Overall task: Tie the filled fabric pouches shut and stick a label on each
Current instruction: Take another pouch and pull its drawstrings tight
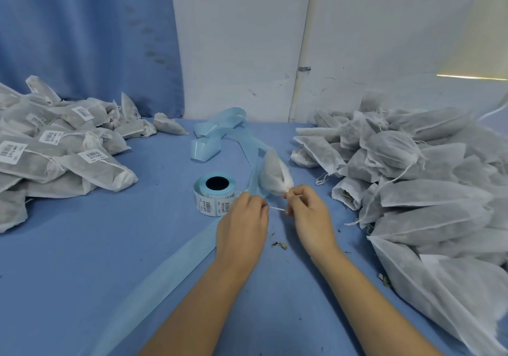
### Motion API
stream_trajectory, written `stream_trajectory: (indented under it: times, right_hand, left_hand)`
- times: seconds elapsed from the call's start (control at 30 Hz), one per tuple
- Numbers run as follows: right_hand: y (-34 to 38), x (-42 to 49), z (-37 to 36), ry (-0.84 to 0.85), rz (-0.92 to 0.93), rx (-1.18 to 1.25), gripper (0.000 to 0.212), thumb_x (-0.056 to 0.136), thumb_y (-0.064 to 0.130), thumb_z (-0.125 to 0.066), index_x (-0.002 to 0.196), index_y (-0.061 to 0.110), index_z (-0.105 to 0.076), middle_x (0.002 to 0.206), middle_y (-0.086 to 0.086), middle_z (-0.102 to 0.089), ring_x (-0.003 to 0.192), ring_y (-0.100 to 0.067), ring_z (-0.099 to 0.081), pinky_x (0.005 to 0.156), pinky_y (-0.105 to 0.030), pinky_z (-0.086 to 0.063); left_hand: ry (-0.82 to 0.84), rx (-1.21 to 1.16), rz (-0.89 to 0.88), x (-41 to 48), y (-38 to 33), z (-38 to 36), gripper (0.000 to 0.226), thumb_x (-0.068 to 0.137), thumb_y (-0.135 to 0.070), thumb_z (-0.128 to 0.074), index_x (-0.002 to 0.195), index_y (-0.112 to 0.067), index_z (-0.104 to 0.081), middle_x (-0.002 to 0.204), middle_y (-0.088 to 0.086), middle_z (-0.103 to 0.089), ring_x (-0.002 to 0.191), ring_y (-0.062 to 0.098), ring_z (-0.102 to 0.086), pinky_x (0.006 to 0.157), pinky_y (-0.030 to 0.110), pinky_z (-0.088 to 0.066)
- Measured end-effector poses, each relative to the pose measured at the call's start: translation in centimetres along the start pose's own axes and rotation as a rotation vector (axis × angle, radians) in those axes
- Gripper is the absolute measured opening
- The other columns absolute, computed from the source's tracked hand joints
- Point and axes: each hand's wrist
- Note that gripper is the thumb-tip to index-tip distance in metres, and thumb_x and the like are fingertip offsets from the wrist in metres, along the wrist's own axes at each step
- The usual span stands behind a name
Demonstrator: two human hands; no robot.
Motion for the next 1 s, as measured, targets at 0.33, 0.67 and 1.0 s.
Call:
stream_trajectory:
  times: [0.33,0.67,1.0]
  right_hand:
    - [0.2,-1.1,-0.3,-0.061,0.359,-0.802,0.02,0.1,0.024,-0.042,0.098,0.015,-0.06,0.099,0.002,-0.061,0.098,-0.021,-0.049,0.081,-0.033,-0.037]
    - [-0.2,-1.6,-0.7,0.026,0.528,-0.686,0.056,0.085,-0.002,-0.049,0.14,0.011,-0.048,0.15,0.001,-0.041,0.14,-0.02,-0.035,0.113,-0.022,-0.018]
    - [-0.4,-1.5,-0.7,-0.128,0.522,-0.219,0.031,0.093,0.003,-0.054,0.112,0.022,-0.069,0.11,0.02,-0.065,0.104,-0.008,-0.055,0.089,-0.008,-0.037]
  left_hand:
    - [-0.096,-0.024,-0.251,-0.4,-1.2,0.6,0.004,0.083,-0.004,-0.07,0.08,-0.006,-0.067,0.119,0.007,-0.065,0.079,0.025,-0.066,0.046,0.031,-0.048]
    - [-0.046,-0.427,-0.159,0.1,-0.4,-0.2,0.022,0.098,-0.004,-0.046,0.111,-0.013,-0.061,0.141,-0.021,-0.034,0.124,-0.016,-0.032,0.094,-0.003,-0.025]
    - [-0.033,-0.648,-0.115,0.2,-0.3,-0.7,0.017,0.095,-0.002,-0.05,0.087,-0.017,-0.052,0.12,-0.005,-0.056,0.103,-0.009,-0.048,0.089,0.011,-0.038]
Point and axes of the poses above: each hand's wrist, its own x-axis towards the middle knuckle, its own z-axis out of the back of the hand, y = z × x
